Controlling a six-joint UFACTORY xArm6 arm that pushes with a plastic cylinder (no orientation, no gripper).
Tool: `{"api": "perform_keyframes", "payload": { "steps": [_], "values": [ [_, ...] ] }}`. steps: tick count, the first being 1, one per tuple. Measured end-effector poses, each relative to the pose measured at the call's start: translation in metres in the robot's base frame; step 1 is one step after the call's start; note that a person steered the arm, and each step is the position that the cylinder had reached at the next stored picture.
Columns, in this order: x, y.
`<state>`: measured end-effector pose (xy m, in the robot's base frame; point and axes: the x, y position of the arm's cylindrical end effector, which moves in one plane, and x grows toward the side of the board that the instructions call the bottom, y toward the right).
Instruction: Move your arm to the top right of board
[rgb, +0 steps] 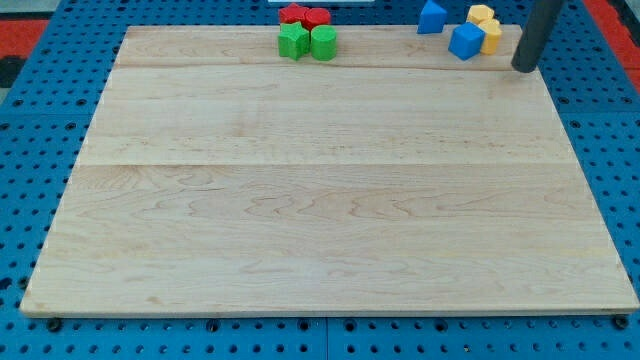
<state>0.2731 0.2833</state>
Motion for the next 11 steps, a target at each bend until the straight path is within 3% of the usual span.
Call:
{"api": "perform_keyframes", "payload": {
  "steps": [1,3,9,11],
  "values": [
    [-0.018,0.034],
    [-0.078,0.044],
    [-0.08,0.017],
    [-0.063,0.01]
  ]
}}
